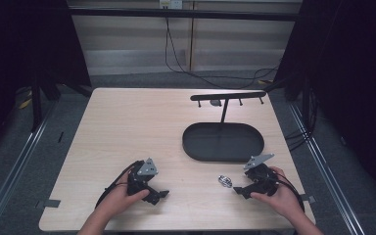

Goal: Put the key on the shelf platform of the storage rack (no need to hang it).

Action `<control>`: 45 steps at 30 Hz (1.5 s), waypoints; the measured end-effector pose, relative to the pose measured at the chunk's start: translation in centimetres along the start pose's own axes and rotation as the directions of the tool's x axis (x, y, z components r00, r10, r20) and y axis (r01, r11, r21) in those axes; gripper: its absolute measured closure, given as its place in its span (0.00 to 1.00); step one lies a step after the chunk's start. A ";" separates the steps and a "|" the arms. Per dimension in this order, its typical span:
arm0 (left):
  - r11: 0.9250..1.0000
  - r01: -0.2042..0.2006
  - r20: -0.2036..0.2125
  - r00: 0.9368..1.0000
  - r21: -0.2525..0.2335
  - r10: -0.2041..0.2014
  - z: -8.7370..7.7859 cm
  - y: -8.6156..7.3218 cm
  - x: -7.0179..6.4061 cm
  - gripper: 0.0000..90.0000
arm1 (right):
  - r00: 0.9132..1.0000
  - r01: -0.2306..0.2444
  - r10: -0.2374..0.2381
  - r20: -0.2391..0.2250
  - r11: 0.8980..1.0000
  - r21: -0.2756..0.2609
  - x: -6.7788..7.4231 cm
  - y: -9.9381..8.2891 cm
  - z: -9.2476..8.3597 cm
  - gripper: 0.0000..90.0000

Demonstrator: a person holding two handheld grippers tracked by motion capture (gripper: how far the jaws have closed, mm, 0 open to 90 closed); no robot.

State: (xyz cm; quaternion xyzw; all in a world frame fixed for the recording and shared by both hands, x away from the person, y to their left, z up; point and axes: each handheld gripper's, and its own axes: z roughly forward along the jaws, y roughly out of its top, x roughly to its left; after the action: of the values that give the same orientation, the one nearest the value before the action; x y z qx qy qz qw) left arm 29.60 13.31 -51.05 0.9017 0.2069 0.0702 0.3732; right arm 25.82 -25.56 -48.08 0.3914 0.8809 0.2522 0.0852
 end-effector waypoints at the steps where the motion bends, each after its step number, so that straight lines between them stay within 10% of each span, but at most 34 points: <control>1: 1.000 0.000 0.000 1.000 0.000 0.000 0.0 0.0 0.0 0.00 | 1.000 -0.001 0.001 -0.008 1.000 -0.001 0.0 0.2 -0.1 0.32; 19: 1.000 0.000 0.001 1.000 0.000 0.000 0.0 0.0 0.0 0.00 | 0.999 -0.007 0.014 -0.047 0.987 0.160 1.5 5.2 1.6 0.46; 30: 1.000 0.000 0.001 1.000 0.001 0.000 0.0 0.0 0.0 0.00 | 0.999 0.051 -0.050 -0.013 0.971 0.235 2.8 6.0 2.8 0.51; 32: 1.000 0.000 0.001 1.000 0.000 0.000 0.0 0.0 0.0 0.00 | 0.999 0.053 -0.050 -0.019 0.968 0.245 3.0 6.3 2.7 0.73; 45: 1.000 0.000 0.001 1.000 0.001 0.000 0.0 0.0 0.0 0.00 | 0.997 0.042 -0.023 -0.069 0.956 0.291 2.6 6.6 2.6 0.75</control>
State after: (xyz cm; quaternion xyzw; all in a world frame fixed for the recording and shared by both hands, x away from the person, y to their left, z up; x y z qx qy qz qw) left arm 29.60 13.31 -51.05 0.9018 0.2069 0.0697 0.3730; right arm 29.18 -18.92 -46.76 0.3770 0.9170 0.1302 0.0020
